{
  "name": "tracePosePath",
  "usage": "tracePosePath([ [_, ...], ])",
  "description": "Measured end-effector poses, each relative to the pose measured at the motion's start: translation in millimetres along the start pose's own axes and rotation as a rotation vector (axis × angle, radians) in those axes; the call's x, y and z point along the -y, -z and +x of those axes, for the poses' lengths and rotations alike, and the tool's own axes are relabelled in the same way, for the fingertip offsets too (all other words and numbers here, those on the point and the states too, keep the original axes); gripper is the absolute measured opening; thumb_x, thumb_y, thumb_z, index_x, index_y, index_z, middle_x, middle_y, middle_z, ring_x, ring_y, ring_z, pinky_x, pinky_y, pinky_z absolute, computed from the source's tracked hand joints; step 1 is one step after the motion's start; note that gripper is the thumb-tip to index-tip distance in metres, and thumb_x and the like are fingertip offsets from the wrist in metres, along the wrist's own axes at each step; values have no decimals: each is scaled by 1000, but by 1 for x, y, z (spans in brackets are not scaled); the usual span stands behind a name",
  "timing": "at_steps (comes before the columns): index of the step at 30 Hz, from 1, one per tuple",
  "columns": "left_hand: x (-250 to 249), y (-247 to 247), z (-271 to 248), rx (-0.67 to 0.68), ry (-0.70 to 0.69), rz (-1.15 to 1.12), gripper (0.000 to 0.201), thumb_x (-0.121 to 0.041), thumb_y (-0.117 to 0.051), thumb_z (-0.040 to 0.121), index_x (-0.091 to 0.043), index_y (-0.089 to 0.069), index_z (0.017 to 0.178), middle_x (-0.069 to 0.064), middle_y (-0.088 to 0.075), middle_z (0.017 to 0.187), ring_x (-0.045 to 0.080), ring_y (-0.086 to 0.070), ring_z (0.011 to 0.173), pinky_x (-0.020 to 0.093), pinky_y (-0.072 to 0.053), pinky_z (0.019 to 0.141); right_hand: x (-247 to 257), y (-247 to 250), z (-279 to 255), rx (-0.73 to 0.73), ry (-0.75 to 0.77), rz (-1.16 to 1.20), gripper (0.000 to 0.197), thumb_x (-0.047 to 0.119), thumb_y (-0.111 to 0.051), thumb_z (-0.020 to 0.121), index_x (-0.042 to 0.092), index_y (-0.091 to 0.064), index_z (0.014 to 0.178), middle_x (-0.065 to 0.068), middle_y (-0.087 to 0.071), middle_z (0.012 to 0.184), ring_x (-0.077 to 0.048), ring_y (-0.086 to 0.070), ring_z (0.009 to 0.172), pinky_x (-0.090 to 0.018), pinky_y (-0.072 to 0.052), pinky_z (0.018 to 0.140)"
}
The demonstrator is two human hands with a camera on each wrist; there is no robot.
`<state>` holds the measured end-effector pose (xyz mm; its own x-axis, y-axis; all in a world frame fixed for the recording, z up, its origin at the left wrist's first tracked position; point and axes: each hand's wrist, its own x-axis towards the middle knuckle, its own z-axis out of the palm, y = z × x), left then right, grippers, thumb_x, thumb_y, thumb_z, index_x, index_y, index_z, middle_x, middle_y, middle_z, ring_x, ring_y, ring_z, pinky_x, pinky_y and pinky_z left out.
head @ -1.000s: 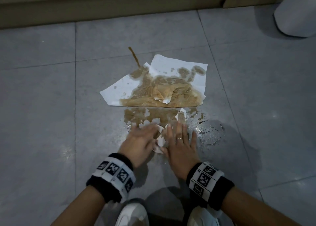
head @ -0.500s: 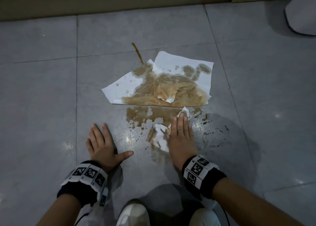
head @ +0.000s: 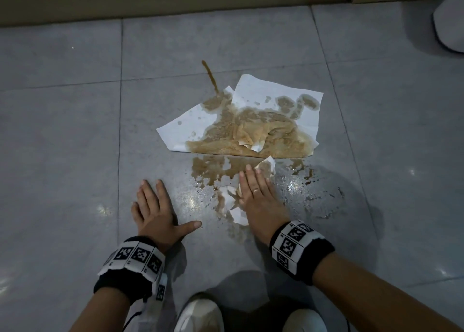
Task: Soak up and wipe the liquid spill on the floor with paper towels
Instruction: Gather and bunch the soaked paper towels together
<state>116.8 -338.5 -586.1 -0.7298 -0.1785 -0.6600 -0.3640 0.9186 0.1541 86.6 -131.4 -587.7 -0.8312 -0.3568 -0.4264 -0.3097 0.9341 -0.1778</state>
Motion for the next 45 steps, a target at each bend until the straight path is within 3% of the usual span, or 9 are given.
tracePosePath([
  [4,0,-1,0,-10,-6,4,162,-99,14,12,-9,18,146,21,24,152,34,21,141,48,6,114,-11,14,1,7,41,6,65,-8,-25,89,1,2,148,-12,7,157,-24,5,146,-29,7,111],
  [8,0,-1,1,-8,2,13,162,-99,13,12,-9,18,146,21,23,152,34,20,141,48,6,114,-12,15,-7,-18,-81,44,64,31,-24,102,6,27,133,-14,34,139,-30,27,136,-36,18,107],
  [10,1,-3,1,-22,2,14,162,-99,13,12,-9,16,146,21,21,152,35,18,142,49,5,114,-3,9,-10,26,-171,83,67,45,-13,99,2,21,137,-21,28,142,-36,20,138,-42,13,110],
  [14,1,-4,2,-34,5,15,161,-99,14,14,-8,15,147,21,20,153,35,16,142,49,4,114,-4,-1,-10,57,-155,54,64,41,-25,90,-3,-41,134,-27,-45,138,-37,-46,127,-50,-26,103],
  [21,2,-5,2,-43,4,9,159,-99,14,14,-10,18,146,20,23,152,34,19,142,47,6,114,-3,0,-22,-125,-65,-35,45,41,-38,89,24,-51,128,-16,-55,132,-35,-46,124,-55,-33,97],
  [26,2,-5,1,-51,-1,3,159,-99,14,14,-10,18,145,20,22,152,35,18,142,48,5,114,-9,-5,-22,-164,74,129,45,11,-80,50,20,-74,94,-8,-71,105,-36,-68,95,-51,-57,73],
  [34,2,-7,2,-71,-13,-2,160,-100,13,16,-9,14,147,21,20,153,36,15,142,50,3,114,-42,39,13,-550,-373,749,16,-2,-64,83,1,-69,97,-7,-44,114,-19,-50,103,-5,-36,85],
  [41,1,-7,3,-75,8,25,160,-100,14,16,-8,10,147,23,15,153,37,11,143,50,-1,114,-47,29,11,-314,-180,168,29,26,-58,89,7,-67,109,-12,-65,112,-35,-61,107,-46,-48,90],
  [45,1,-7,3,-54,17,38,161,-99,16,13,-9,16,146,22,20,153,35,15,143,49,2,114,-44,19,-1,-96,-111,110,65,0,-46,92,17,-20,149,-14,-13,157,-34,-15,144,-46,-21,114],
])
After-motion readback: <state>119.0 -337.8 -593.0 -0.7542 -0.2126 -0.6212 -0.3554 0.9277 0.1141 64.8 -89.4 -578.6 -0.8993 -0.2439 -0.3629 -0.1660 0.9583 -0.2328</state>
